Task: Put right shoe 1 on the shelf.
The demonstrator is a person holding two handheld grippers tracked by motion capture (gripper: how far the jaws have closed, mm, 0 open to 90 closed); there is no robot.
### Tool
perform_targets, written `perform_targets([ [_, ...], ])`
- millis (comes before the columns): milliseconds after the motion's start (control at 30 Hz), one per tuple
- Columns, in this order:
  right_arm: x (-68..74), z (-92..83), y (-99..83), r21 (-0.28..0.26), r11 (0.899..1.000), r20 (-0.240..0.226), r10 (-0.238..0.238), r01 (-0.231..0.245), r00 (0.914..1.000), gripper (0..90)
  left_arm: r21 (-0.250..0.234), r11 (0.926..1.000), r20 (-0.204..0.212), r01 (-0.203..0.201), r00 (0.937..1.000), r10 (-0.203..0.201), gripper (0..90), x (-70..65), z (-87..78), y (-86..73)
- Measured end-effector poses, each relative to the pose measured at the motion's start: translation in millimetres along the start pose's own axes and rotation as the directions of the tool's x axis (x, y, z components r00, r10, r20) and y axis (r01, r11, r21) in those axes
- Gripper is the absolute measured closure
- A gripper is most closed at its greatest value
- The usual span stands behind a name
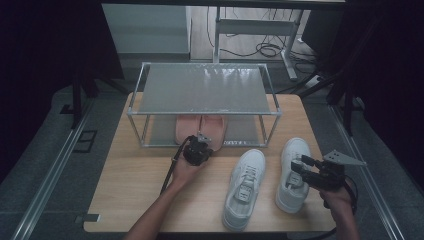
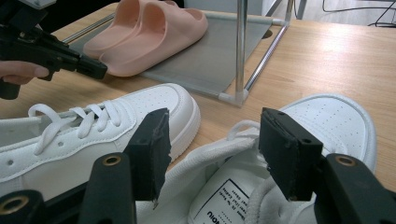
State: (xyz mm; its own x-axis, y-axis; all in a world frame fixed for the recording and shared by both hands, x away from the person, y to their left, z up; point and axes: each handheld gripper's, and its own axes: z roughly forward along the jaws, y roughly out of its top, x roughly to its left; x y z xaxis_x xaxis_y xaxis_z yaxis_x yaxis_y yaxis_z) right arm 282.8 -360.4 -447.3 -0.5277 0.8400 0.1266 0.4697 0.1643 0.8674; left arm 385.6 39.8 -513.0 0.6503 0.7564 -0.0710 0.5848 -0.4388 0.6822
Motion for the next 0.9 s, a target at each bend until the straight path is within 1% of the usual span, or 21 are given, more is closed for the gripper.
perform_targets([
  [67,-0.1,0.0,-0.1,0.000,1.000,0.000,-0.001,0.001,1.0000,43.7,0.001,1.0000,-0.008,-0.002,1.0000,0.002,90.0,1.3,2.0,2.5],
  [200,0.3,-0.4,0.3,-0.002,1.000,0.002,-0.005,0.005,1.0000,43.7,-0.013,0.9998,-0.009,0.018,0.9998,-0.018,90.0,3.0,4.8,4.0],
  [233,0.5,-0.6,0.5,-0.003,1.000,0.002,-0.004,0.004,1.0000,43.7,-0.016,0.9998,-0.009,0.010,0.9999,-0.011,90.0,4.2,5.6,4.4],
  [467,0.5,-0.6,0.5,-0.002,1.000,0.002,-0.004,0.004,1.0000,43.7,-0.033,0.9985,-0.018,0.044,0.9989,-0.044,90.0,6.2,11.0,6.7],
  [600,0.6,-1.0,0.7,-0.003,1.000,0.001,-0.004,0.004,1.0000,43.8,-0.027,0.9984,-0.026,0.049,0.9984,-0.049,90.0,6.3,13.4,9.6],
  [767,0.5,-1.2,0.6,-0.003,1.000,0.001,-0.005,0.005,1.0000,43.8,-0.016,0.9992,-0.033,0.038,0.9987,-0.038,90.0,6.4,15.2,14.2],
  [800,0.7,-1.0,0.6,-0.005,1.000,0.002,-0.004,0.004,1.0000,43.8,-0.017,0.9990,-0.031,0.043,0.9986,-0.043,90.0,6.5,15.4,14.3],
  [867,0.8,-1.3,0.7,-0.004,1.000,0.001,-0.005,0.005,1.0000,43.8,-0.016,0.9991,-0.034,0.040,0.9986,-0.041,90.0,6.2,15.1,14.2],
  [900,0.8,-1.4,0.8,-0.004,1.000,0.001,-0.005,0.005,1.0000,43.7,-0.022,0.9987,-0.033,0.046,0.9984,-0.047,90.0,5.5,15.0,13.9],
])
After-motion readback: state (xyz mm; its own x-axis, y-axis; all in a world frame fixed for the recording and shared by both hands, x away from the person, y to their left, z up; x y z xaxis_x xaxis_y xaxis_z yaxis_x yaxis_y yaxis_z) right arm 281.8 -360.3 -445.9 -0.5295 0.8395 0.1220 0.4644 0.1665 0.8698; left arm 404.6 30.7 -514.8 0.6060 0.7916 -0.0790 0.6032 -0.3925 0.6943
